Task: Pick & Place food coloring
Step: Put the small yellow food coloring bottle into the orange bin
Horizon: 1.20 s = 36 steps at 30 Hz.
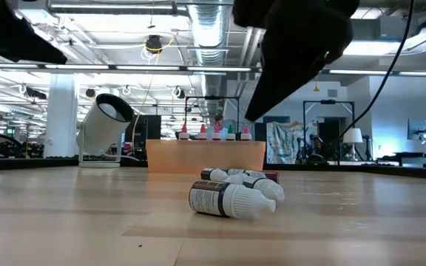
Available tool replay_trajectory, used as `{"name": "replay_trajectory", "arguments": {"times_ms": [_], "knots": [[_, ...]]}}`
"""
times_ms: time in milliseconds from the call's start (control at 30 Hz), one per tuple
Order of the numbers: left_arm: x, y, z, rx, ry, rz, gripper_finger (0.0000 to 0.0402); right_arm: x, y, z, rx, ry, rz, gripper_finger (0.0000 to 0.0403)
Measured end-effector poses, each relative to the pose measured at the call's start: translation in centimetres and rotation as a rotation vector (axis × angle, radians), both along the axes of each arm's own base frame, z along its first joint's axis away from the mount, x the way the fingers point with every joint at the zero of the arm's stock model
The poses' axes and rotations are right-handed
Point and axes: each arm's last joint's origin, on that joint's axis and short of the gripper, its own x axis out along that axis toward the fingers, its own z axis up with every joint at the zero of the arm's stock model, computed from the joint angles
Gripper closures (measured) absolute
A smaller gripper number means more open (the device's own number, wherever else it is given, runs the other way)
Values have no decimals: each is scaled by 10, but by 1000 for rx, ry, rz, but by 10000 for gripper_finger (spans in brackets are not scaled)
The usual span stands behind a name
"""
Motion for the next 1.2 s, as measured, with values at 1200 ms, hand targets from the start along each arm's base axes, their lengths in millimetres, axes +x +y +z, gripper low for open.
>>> {"name": "replay_trajectory", "arguments": {"times_ms": [1200], "knots": [[3,-4,2,38,-27,-31,269,11,-18,-45,117,198,-28,305]]}}
